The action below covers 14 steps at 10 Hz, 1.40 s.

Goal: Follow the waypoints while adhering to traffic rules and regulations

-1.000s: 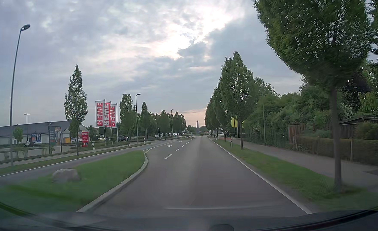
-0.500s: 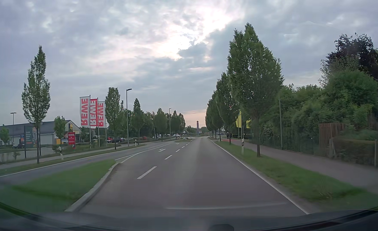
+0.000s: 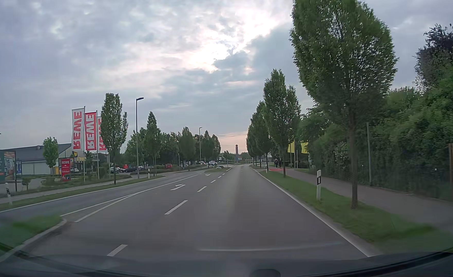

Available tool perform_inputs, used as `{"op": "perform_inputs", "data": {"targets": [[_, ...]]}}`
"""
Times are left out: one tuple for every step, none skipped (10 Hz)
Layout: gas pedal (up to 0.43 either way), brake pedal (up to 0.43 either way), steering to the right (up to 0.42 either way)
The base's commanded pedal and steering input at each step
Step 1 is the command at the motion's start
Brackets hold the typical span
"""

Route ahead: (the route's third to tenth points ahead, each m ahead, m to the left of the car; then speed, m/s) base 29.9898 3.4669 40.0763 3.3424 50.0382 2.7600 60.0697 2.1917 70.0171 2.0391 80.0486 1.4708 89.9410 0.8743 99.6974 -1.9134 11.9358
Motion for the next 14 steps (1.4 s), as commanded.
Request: {"op": "perform_inputs", "data": {"targets": [[0.13, 0.0, 0.0], [0.118, 0.0, 0.0], [0.118, 0.0, 0.0], [0.118, 0.0, 0.0], [0.118, 0.0, 0.0], [0.118, 0.0, 0.0], [0.118, 0.0, 0.0], [0.118, 0.0, 0.001], [0.118, 0.0, 0.0], [0.118, 0.0, 0.0], [0.118, 0.0, 0.0], [0.118, 0.0, 0.0], [0.118, 0.0, 0.0], [0.118, 0.0, -0.001]]}}
